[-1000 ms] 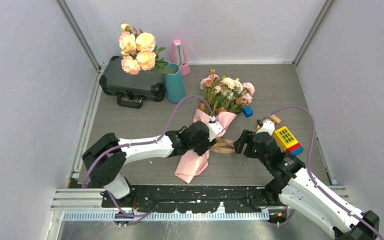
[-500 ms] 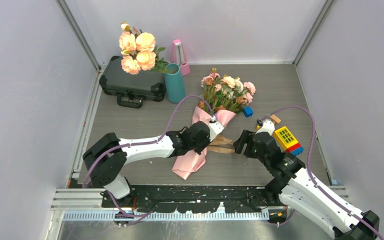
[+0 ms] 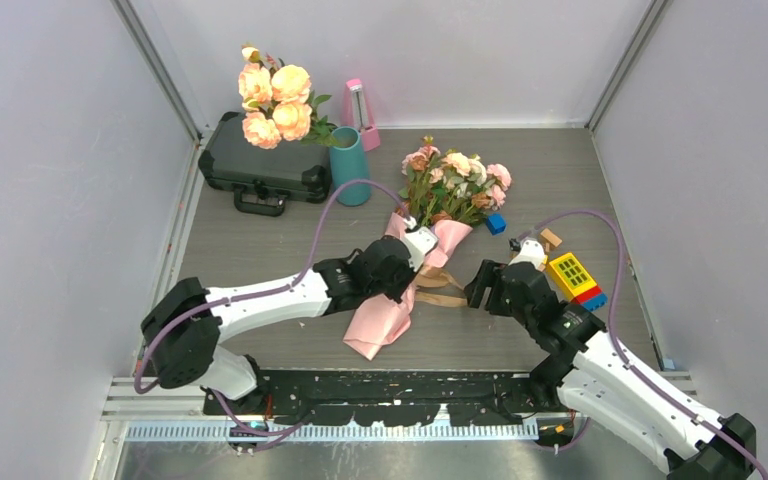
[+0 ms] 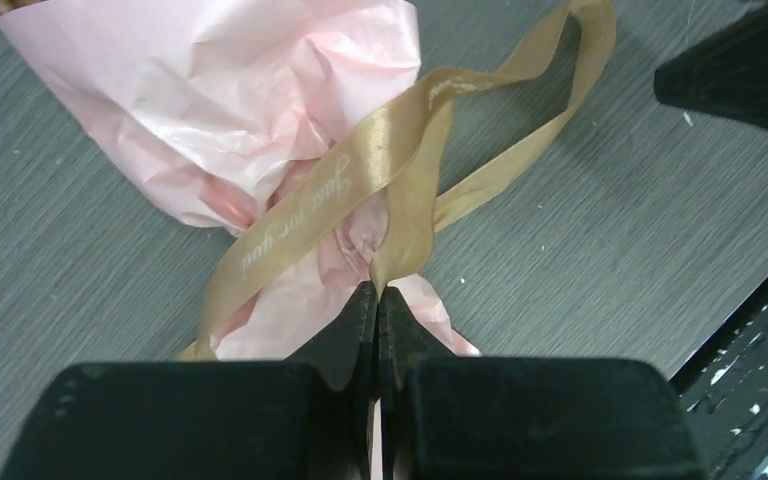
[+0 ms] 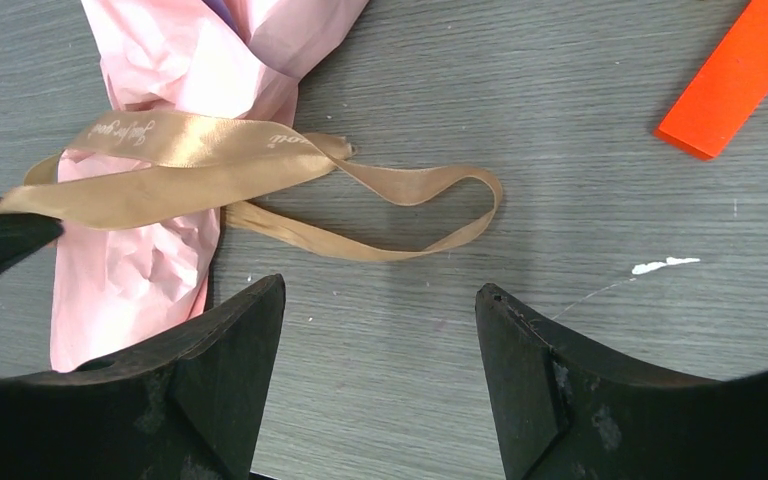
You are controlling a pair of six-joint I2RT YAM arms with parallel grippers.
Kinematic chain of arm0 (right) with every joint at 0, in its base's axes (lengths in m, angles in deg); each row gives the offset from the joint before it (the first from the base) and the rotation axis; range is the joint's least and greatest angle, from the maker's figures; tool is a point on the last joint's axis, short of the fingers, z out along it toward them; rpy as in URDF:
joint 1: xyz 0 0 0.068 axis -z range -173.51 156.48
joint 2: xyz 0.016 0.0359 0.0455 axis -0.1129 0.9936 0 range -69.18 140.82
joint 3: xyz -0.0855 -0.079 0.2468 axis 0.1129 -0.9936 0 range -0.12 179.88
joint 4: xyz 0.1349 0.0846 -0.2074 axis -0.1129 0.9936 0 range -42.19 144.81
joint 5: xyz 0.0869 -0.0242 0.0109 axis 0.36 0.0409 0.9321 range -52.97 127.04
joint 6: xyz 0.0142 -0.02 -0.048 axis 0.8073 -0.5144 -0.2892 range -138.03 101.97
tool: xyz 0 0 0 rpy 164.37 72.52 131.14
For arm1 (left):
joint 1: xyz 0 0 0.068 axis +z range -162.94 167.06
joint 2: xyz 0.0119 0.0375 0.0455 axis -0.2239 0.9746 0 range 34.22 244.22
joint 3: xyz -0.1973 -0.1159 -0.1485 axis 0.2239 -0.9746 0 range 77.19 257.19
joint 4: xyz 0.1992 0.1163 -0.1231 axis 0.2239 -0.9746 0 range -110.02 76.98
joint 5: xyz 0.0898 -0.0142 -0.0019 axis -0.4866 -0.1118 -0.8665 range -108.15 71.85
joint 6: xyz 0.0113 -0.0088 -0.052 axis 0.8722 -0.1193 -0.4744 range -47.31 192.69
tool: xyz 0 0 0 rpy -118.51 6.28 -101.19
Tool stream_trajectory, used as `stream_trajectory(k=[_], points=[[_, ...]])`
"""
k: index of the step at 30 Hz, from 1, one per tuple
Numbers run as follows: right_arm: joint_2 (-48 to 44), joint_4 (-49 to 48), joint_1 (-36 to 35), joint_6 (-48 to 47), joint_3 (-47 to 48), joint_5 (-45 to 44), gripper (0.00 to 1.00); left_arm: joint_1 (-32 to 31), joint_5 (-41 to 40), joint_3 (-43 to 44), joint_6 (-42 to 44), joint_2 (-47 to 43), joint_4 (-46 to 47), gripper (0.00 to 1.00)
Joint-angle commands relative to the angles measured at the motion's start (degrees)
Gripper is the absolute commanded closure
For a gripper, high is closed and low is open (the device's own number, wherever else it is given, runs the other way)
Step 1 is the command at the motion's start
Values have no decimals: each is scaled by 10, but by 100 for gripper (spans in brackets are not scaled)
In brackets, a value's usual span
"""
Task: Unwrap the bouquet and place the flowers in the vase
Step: Untie the ribbon from the wrapping paper.
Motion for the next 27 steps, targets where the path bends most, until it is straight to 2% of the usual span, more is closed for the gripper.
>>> stream_trajectory(k=[1,8,11,13,15,21,27], points=[[26,-55,1,-16,28,19,25,23,-34,6,-58,-49,-17,100],[150,-115,1,-82,71,132,24,119,44,-46,-150,-138,-25,100],[207,-136,0,-104,92,166,25,170,76,-64,-179,-176,-41,100],[247,-152,-1,-122,106,179,30,200,83,-79,-200,-202,-53,100],[279,-162,-6,-134,120,175,34,236,101,-93,-222,-232,-60,100],[340,-186,-36,-161,157,159,35,335,117,-115,-256,-279,-101,100],[387,-176,-61,-209,208,133,38,418,63,-137,-292,-286,-130,100]])
